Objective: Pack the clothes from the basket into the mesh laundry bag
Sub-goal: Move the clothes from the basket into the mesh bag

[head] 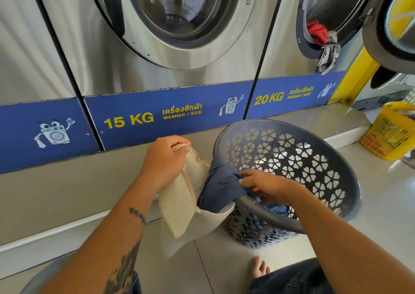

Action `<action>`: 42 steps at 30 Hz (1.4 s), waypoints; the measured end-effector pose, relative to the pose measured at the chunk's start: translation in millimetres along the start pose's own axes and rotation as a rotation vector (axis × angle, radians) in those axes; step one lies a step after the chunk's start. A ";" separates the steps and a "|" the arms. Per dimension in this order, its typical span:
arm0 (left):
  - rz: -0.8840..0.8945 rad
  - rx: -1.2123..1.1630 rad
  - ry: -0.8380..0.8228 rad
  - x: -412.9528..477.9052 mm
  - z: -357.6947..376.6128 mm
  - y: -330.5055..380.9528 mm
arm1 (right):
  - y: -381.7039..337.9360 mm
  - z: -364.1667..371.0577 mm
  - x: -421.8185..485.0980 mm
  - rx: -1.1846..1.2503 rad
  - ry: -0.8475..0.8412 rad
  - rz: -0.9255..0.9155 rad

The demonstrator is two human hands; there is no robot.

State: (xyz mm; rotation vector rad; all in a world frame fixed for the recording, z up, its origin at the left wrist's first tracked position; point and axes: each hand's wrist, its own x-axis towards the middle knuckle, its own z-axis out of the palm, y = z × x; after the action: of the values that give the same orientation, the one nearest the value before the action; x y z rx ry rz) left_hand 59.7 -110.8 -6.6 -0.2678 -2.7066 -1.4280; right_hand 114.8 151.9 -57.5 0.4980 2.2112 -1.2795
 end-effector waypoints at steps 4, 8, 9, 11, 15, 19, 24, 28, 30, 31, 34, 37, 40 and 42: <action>0.025 -0.003 -0.012 -1.6 1.4 1.6 | 12.3 5.6 4.1 0.050 -0.011 0.020; 0.038 0.002 -0.014 -2.0 4.5 3.2 | -4.9 8.0 -9.2 -0.144 0.128 -0.140; 0.040 0.001 -0.011 -2.0 5.2 2.8 | -10.7 8.9 -12.9 -0.252 0.193 -0.206; 0.038 -0.001 -0.007 -1.9 5.6 1.7 | -26.0 14.8 -21.2 -0.456 0.350 -0.367; 0.040 0.002 0.007 0.2 4.1 1.3 | -55.9 41.7 -46.0 -0.479 0.503 -0.712; 0.042 0.017 0.013 1.7 3.7 -1.6 | -58.3 55.1 -43.7 -0.439 0.317 -0.705; 0.036 0.037 0.004 1.9 3.6 -4.6 | -38.1 17.2 -25.8 -0.199 0.370 -0.420; 0.036 0.030 0.002 1.4 4.6 -5.0 | -2.5 20.4 -5.1 0.270 -0.074 -0.097; 0.046 0.028 0.000 0.7 5.7 -5.0 | 0.9 21.8 -2.3 0.288 -0.037 -0.105; 0.053 0.028 0.001 0.8 6.1 -4.8 | -0.2 19.9 -0.9 0.236 0.032 -0.124; 0.060 0.031 -0.010 1.1 7.1 -5.4 | -7.1 18.2 -2.4 0.091 0.144 -0.237; 0.063 0.040 -0.018 0.9 9.2 -7.8 | -17.4 26.8 -13.7 -0.303 0.352 -0.373; 0.073 0.028 -0.024 0.9 10.0 -8.6 | -35.2 39.1 -30.9 -0.510 0.600 -0.576; 0.070 0.010 -0.018 1.5 9.6 -7.0 | -48.2 48.2 -41.0 -0.505 0.642 -0.709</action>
State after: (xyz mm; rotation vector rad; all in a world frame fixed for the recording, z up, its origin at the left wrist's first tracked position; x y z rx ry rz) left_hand 57.1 -106.6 -17.5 -0.3733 -2.6889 -1.3999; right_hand 133.1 84.5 -19.6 -0.1287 3.3113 -0.8377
